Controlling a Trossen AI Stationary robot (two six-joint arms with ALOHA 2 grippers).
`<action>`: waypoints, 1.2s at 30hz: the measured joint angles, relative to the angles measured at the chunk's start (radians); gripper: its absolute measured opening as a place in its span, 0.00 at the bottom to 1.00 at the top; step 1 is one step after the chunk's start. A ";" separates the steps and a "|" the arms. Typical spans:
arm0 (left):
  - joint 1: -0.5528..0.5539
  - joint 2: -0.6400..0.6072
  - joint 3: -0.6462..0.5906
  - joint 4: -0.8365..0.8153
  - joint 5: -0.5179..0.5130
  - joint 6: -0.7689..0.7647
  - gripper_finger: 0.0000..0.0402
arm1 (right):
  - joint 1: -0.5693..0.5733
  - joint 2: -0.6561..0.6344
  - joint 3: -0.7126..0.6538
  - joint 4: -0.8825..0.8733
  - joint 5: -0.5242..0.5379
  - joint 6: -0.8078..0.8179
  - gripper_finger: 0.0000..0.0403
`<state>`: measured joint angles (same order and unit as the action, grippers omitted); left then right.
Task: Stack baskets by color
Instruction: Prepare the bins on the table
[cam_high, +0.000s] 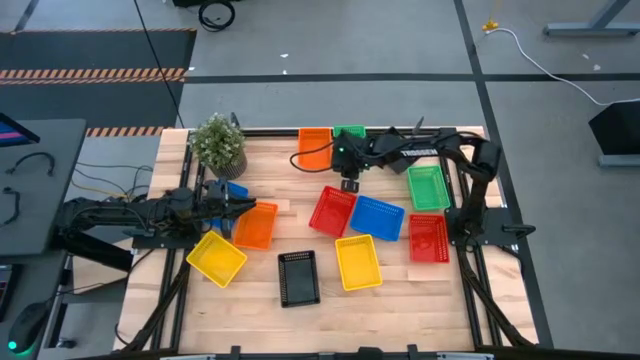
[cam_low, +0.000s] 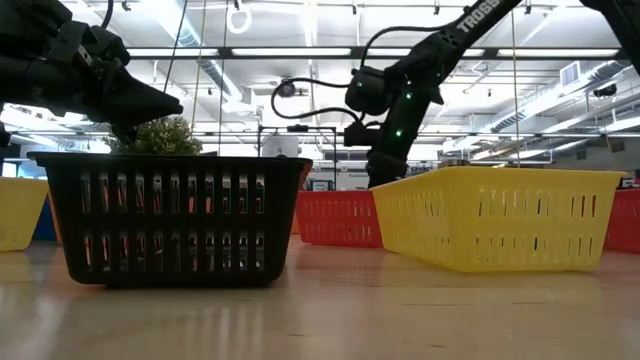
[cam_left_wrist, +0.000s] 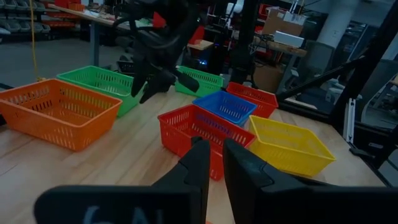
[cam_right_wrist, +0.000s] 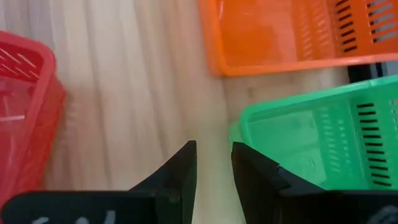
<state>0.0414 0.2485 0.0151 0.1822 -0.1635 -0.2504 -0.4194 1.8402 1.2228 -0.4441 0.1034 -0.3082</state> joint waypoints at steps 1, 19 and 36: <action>0.000 0.000 0.000 0.000 0.000 0.000 0.12 | -0.001 -0.006 0.000 0.001 -0.007 -0.005 0.26; 0.000 0.000 0.000 0.001 0.000 -0.001 0.13 | -0.068 -0.029 -0.037 0.001 0.005 -0.112 0.27; 0.000 0.000 0.001 0.006 0.000 0.000 0.13 | -0.028 0.008 -0.043 0.108 -0.014 -0.148 0.04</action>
<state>0.0415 0.2481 0.0158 0.1884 -0.1638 -0.2504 -0.4472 1.8484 1.1793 -0.3358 0.0898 -0.4558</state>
